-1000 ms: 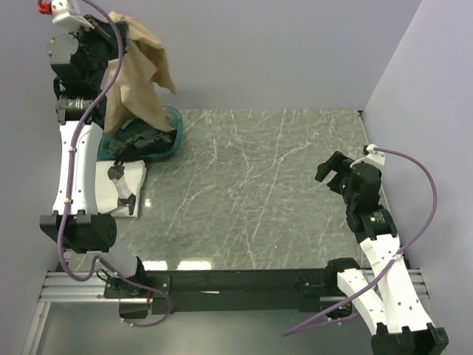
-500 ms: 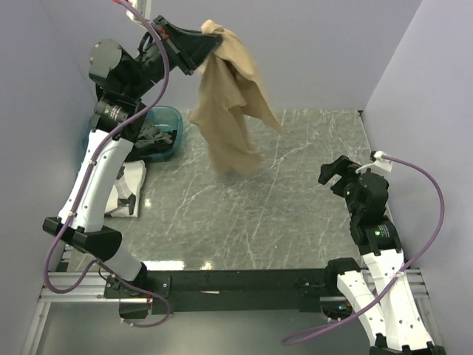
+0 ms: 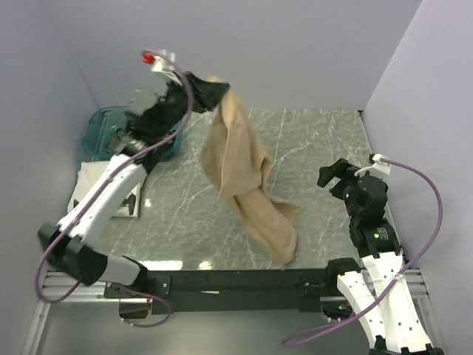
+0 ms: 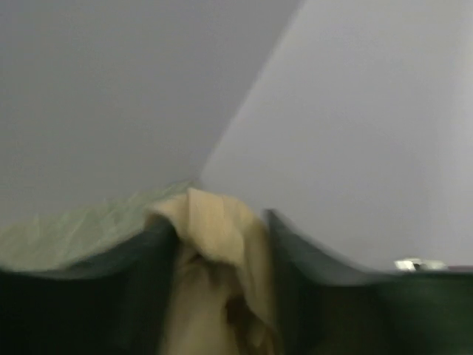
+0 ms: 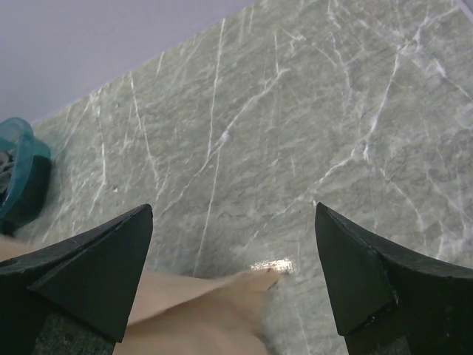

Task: Fold and stack the t-shirts
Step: Move the tshirt to the center of the board, then flatten the tshirt out

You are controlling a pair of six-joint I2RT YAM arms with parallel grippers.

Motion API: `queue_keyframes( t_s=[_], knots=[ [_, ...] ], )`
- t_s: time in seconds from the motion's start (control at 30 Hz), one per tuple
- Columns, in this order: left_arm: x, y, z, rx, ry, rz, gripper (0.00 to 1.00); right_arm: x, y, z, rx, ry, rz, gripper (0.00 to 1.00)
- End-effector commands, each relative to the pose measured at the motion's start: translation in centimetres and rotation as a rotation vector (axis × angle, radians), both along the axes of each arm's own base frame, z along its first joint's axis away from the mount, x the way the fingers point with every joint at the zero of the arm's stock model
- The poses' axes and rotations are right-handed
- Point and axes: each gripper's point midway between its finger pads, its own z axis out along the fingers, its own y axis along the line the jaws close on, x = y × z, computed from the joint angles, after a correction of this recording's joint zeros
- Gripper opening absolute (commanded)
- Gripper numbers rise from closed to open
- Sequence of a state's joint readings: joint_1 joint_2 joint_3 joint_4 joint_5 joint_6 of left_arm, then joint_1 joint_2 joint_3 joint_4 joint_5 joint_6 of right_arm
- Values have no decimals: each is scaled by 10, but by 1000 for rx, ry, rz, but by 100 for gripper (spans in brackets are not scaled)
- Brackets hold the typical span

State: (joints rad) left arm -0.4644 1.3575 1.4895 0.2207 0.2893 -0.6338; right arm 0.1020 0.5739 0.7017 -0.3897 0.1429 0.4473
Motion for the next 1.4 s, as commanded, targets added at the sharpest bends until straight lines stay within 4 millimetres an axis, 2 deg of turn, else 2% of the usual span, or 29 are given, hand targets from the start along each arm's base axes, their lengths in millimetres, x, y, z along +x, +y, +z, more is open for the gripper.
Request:
queue_keyframes(
  t_s=[0.0, 0.03, 0.07, 0.1, 0.13, 0.2, 0.23, 0.37, 0.47, 0.5, 0.57, 0.6, 0.67, 0.7, 0.77, 0.8, 0.9, 1.0, 1.17, 1.37],
  knots=[
    [85, 18, -174, 199, 453, 312, 72, 8, 5, 6, -5, -1, 33, 96],
    [93, 22, -191, 232, 530, 358, 82, 7, 6, 3, -6, 14, 34, 96],
    [96, 24, -214, 277, 599, 380, 88, 9, 6, 4, -10, 19, 40, 96],
    [103, 29, -247, 331, 680, 429, 97, 10, 8, 0, -10, 36, 46, 96],
    [99, 35, -265, 363, 741, 455, 98, 11, 11, -3, -6, 44, 66, 96],
    [89, 38, -285, 385, 774, 450, 99, 13, 18, -9, -4, 70, 103, 97],
    [88, 37, -283, 364, 752, 440, 99, 13, 25, -13, 7, 84, 142, 97],
    [63, 40, -298, 337, 765, 397, 99, 11, 43, -38, 43, 163, 232, 98],
    [40, 45, -319, 329, 824, 379, 99, 7, 56, -59, 82, 221, 283, 98],
    [26, 47, -331, 327, 849, 362, 99, 4, 64, -65, 86, 237, 310, 98],
    [13, 39, -335, 321, 830, 303, 99, -1, 72, -79, 101, 270, 322, 98],
    [2, 41, -345, 336, 843, 297, 99, -4, 83, -85, 98, 291, 354, 98],
    [-9, 44, -356, 348, 876, 312, 99, -11, 94, -102, 97, 343, 363, 98],
    [-15, 49, -366, 363, 898, 325, 99, -17, 106, -107, 75, 359, 391, 98],
    [-21, 54, -375, 378, 917, 340, 99, -25, 118, -124, 82, 415, 413, 98],
    [-25, 58, -380, 388, 926, 354, 99, -30, 131, -128, 91, 429, 463, 98],
    [-28, 68, -383, 384, 927, 397, 100, -40, 147, -151, 121, 514, 511, 98],
    [-31, 76, -383, 385, 923, 430, 99, -43, 152, -170, 118, 583, 504, 98],
    [-30, 87, -387, 405, 934, 492, 100, -31, 140, -189, 45, 677, 396, 98],
    [-18, 85, -381, 408, 913, 507, 99, -12, 119, -204, -28, 745, 258, 98]
  ],
)
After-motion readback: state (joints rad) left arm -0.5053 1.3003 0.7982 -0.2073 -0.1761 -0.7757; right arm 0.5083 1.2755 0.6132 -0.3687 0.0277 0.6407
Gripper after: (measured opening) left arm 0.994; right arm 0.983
